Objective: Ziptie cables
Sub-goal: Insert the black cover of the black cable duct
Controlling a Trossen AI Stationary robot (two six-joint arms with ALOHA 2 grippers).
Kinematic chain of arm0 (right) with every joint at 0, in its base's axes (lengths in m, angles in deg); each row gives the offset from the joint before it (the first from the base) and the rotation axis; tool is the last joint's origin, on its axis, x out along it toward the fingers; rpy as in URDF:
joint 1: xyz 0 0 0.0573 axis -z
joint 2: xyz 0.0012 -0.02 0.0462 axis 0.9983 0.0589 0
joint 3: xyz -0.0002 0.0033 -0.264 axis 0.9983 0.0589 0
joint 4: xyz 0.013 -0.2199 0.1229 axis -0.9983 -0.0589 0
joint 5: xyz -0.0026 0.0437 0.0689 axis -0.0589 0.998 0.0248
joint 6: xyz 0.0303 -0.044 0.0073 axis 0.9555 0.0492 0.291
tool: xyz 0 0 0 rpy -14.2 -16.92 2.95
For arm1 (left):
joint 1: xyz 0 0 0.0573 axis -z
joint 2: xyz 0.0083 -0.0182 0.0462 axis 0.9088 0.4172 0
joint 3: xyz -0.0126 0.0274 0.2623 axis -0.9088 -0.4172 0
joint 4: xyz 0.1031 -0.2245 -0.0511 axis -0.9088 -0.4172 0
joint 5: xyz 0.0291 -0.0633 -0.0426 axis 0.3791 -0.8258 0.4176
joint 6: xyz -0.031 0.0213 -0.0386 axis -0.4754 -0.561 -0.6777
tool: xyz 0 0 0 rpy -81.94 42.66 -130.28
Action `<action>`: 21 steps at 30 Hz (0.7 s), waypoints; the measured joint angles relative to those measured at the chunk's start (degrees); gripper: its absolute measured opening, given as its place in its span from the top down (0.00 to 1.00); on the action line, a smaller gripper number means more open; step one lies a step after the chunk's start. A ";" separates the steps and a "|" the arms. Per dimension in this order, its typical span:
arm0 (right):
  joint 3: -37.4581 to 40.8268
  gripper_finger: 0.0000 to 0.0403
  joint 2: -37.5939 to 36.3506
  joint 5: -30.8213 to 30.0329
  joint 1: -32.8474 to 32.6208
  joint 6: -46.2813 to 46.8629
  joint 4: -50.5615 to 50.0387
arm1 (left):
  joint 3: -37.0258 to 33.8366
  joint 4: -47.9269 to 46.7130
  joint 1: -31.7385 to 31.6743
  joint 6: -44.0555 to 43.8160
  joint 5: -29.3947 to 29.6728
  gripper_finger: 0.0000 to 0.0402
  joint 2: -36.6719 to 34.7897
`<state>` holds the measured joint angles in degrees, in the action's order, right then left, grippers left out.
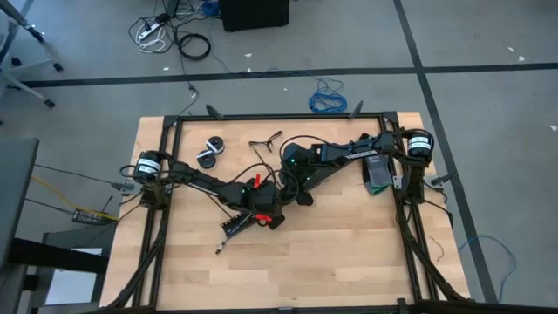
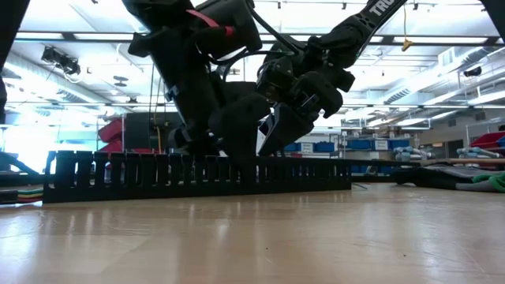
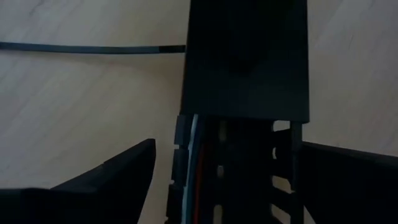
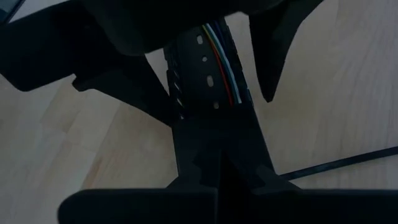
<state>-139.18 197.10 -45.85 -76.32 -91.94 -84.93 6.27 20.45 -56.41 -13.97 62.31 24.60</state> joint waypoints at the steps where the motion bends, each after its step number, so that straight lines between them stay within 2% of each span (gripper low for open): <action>1: 0.00 1.00 0.00 -0.01 0.00 0.00 -0.01 | 0.00 -0.04 -0.02 0.01 -0.01 0.20 0.00; 10: 0.00 1.00 -0.02 0.98 -0.25 -0.42 0.23 | 0.00 0.45 -0.25 0.02 -1.28 0.34 0.00; 21: -0.18 1.00 0.90 1.80 -0.61 0.42 3.03 | 0.00 0.20 -0.31 0.22 -1.90 0.37 -0.01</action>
<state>-139.36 198.00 -44.05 -76.93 -91.52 -81.90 6.27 20.65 -56.72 -13.75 60.41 24.59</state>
